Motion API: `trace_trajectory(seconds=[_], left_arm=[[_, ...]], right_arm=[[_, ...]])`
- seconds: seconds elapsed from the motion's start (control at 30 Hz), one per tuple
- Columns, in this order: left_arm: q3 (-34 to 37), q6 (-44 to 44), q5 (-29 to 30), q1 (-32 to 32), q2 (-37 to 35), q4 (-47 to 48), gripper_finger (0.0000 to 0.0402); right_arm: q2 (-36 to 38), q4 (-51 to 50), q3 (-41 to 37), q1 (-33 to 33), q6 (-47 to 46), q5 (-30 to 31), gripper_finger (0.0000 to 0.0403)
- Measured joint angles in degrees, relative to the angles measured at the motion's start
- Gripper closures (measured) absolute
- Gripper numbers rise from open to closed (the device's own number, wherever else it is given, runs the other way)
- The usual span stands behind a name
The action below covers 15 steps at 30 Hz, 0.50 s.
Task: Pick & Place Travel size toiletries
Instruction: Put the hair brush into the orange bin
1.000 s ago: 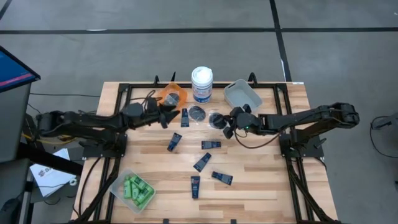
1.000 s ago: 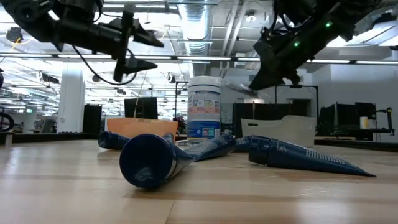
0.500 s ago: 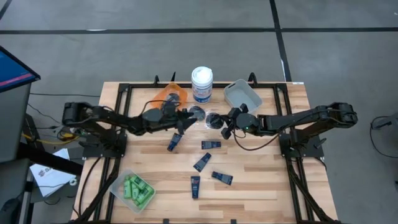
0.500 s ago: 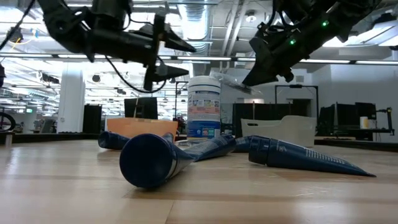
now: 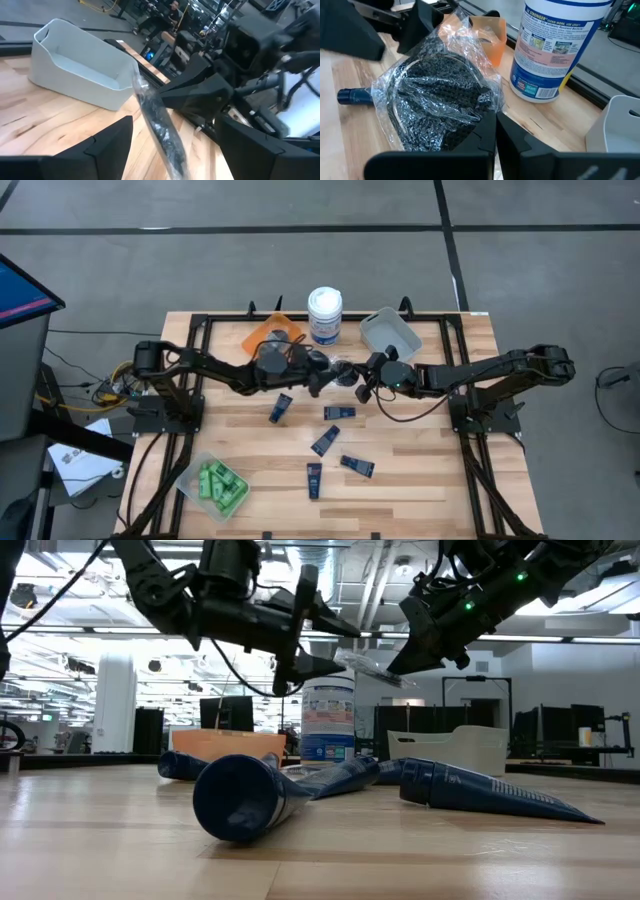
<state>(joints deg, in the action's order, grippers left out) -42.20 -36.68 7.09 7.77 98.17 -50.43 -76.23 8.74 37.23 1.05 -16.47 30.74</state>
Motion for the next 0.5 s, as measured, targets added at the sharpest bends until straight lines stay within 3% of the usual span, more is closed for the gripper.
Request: trace_trajectory(seconds=[0.27, 0.5], left_arm=[[-0.19, -1.36, 0.02, 0.17, 0.94, 0.08, 0.0134], [-0.19, -1.36, 0.04, 0.17, 0.94, 0.74, 0.0213]], right_arm=[[0.00, 1.15, 0.00, -0.76, 1.61, -0.04, 0.0403], [0.00, 1.20, 0.00, -0.71, 1.68, -0.02, 0.0403]])
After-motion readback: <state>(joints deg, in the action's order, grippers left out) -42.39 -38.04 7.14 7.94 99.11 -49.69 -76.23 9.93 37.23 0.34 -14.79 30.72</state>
